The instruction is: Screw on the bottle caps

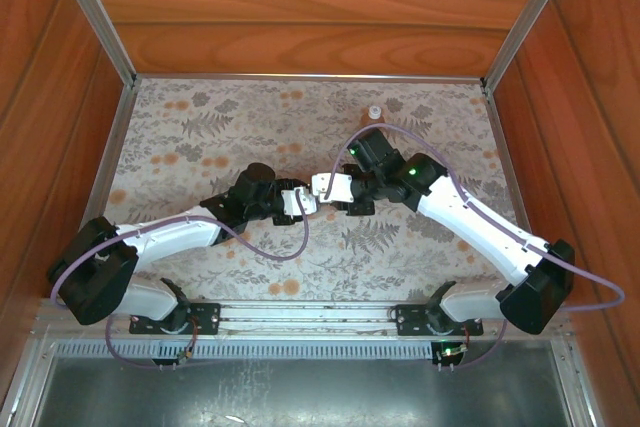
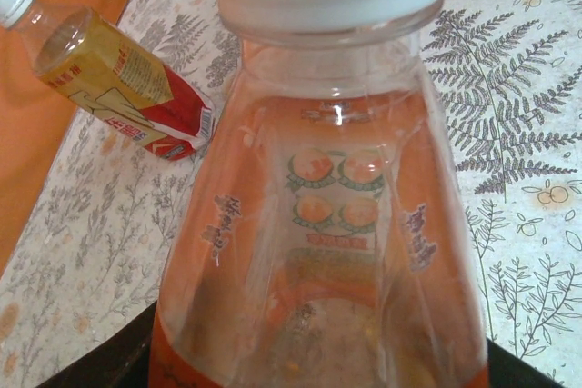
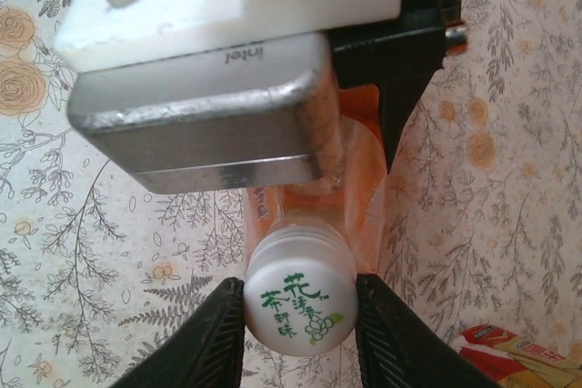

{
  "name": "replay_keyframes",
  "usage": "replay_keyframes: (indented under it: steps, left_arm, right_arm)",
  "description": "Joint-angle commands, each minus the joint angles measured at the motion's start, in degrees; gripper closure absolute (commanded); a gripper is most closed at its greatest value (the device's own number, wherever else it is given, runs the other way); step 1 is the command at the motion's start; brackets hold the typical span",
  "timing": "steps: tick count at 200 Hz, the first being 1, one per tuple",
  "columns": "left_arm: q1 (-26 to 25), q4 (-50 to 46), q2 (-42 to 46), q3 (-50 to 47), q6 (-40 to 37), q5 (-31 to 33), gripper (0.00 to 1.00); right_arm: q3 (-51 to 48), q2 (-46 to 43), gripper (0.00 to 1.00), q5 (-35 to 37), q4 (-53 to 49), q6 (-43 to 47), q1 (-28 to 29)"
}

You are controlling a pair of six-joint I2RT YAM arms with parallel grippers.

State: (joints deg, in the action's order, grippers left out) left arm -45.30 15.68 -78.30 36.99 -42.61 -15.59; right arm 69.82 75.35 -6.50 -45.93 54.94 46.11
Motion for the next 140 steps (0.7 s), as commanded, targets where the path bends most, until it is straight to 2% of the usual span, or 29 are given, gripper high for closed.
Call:
replay_keyframes:
  steps: [1,21,42,52,65,74,89,112,125,140]
  left_arm:
    - [-0.3,-1.3,0.5,1.6,-0.4,-1.5,0.47]
    - [-0.3,-1.4,0.3,1.9,-0.2,-1.2,0.47]
    - [-0.3,-1.4,0.0,2.5,0.7,0.4,0.47]
    - [-0.2,-1.4,0.0,2.8,1.0,1.1,0.47]
    - [-0.3,-1.4,-0.1,3.0,1.1,1.8,0.47]
    - [-0.2,-1.4,-0.2,3.1,1.2,2.1,0.47]
    - [-0.3,-1.4,-0.5,3.4,0.9,2.1,0.47]
    - [-0.2,-1.4,-0.9,3.7,0.3,1.9,0.47]
    - [-0.3,-1.4,-0.7,3.6,-0.3,1.7,0.47]
    - [-0.4,-1.4,-0.4,3.4,-0.2,1.2,0.47]
  right_arm:
    - [1.0,0.2,0.78,-0.1,-0.2,0.2,0.3]
    - [0.8,-0.2,0.79,-0.9,-0.1,-2.0,0.4]
    - [-0.6,-1.4,0.85,-0.9,3.1,-9.5,0.4]
    - [-1.2,-2.1,0.87,0.7,6.3,-17.7,0.3]
    - [-2.2,-2.7,0.87,6.8,11.6,-33.1,0.3]
    - [-2.6,-2.8,0.92,10.7,13.8,-43.5,0.3]
    - [-2.3,-2.3,0.99,11.1,13.8,-57.7,0.3]
    - [-2.1,-0.6,0.98,12.6,10.9,-80.8,0.3]
    - [-2.1,0.2,0.97,11.9,8.7,-90.3,0.3]
    - [-2.3,0.3,0.95,10.0,7.9,-93.0,0.3]
